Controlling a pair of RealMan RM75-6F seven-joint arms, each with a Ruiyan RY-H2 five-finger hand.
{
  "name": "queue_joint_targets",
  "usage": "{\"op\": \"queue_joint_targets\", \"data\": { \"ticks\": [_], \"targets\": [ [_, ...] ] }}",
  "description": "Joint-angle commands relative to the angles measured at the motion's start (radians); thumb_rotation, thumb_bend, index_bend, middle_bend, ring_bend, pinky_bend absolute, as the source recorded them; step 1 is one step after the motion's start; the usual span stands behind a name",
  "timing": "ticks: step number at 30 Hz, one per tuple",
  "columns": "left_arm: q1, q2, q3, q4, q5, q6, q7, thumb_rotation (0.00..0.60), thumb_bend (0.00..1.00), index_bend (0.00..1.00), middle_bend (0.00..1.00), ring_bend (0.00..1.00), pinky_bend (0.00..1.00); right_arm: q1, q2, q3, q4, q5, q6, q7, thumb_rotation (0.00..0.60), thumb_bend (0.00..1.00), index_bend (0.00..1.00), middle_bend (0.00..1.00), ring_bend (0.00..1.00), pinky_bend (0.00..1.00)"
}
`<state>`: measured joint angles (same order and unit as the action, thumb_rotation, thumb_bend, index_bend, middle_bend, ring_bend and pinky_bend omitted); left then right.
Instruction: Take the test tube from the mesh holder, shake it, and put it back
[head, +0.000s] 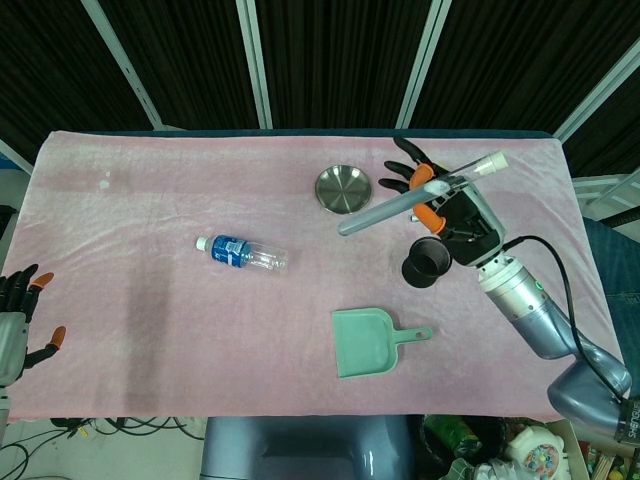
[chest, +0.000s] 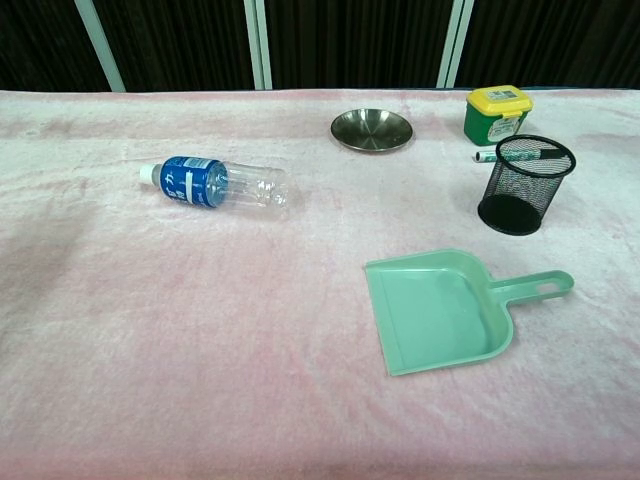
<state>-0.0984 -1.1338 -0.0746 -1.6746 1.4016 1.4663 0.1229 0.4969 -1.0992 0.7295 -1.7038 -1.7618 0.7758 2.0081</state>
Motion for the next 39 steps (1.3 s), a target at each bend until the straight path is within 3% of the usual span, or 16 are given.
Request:
{"op": "queue_joint_targets", "data": {
  "ticks": [1, 5, 9, 13, 20, 23, 26, 35, 39],
  "targets": [
    [0.000, 0.000, 0.000, 0.000, -0.001, 0.000, 0.000, 0.600, 0.33, 0.12, 0.02, 0.00, 0.00, 0.069, 0.033, -0.105, 0.159, -0.033, -0.133, -0.655, 0.600, 0.27, 0.62, 0.04, 0.14, 0.16],
    [0.000, 0.000, 0.000, 0.000, -0.002, -0.001, 0.001, 0.600, 0.33, 0.12, 0.02, 0.00, 0.00, 0.074, -0.032, -0.104, 0.152, 0.155, -0.211, -1.104, 0.600, 0.28, 0.62, 0.04, 0.14, 0.16],
    [0.000, 0.000, -0.002, 0.000, -0.003, 0.000, 0.000, 0.600, 0.33, 0.12, 0.02, 0.00, 0.00, 0.091, -0.087, -0.128, 0.164, 0.326, -0.188, -1.473, 0.600, 0.28, 0.62, 0.04, 0.14, 0.16],
    [0.000, 0.002, -0.003, -0.001, -0.005, 0.000, -0.003, 0.600, 0.33, 0.12, 0.02, 0.00, 0.00, 0.115, -0.145, -0.172, 0.191, 0.508, -0.066, -1.912, 0.600, 0.28, 0.62, 0.04, 0.14, 0.16],
    [-0.001, 0.002, -0.003, -0.001, -0.005, -0.004, -0.002, 0.600, 0.33, 0.12, 0.02, 0.00, 0.00, 0.157, -0.224, -0.227, 0.171, 0.741, 0.201, -2.450, 0.600, 0.29, 0.62, 0.04, 0.14, 0.16],
    [-0.001, 0.002, -0.003, -0.001, -0.005, -0.002, -0.002, 0.600, 0.33, 0.12, 0.02, 0.00, 0.00, 0.168, -0.235, -0.232, 0.143, 0.797, 0.248, -2.515, 0.600, 0.29, 0.62, 0.04, 0.14, 0.16],
    [0.000, 0.002, -0.003, -0.001, -0.005, -0.001, -0.002, 0.600, 0.33, 0.12, 0.02, 0.00, 0.00, 0.171, -0.225, -0.223, 0.105, 0.858, 0.243, -2.492, 0.600, 0.29, 0.63, 0.04, 0.14, 0.16],
    [-0.001, 0.003, -0.002, -0.001, -0.004, -0.003, -0.004, 0.600, 0.33, 0.12, 0.02, 0.00, 0.00, 0.133, -0.112, -0.167, 0.040, 1.026, 0.156, -2.291, 0.600, 0.29, 0.63, 0.04, 0.14, 0.16],
    [-0.001, 0.002, 0.000, -0.002, -0.002, -0.003, -0.002, 0.600, 0.33, 0.12, 0.02, 0.00, 0.00, 0.090, -0.038, -0.111, 0.034, 1.105, 0.090, -2.126, 0.600, 0.29, 0.63, 0.04, 0.14, 0.16]
  ]
}}
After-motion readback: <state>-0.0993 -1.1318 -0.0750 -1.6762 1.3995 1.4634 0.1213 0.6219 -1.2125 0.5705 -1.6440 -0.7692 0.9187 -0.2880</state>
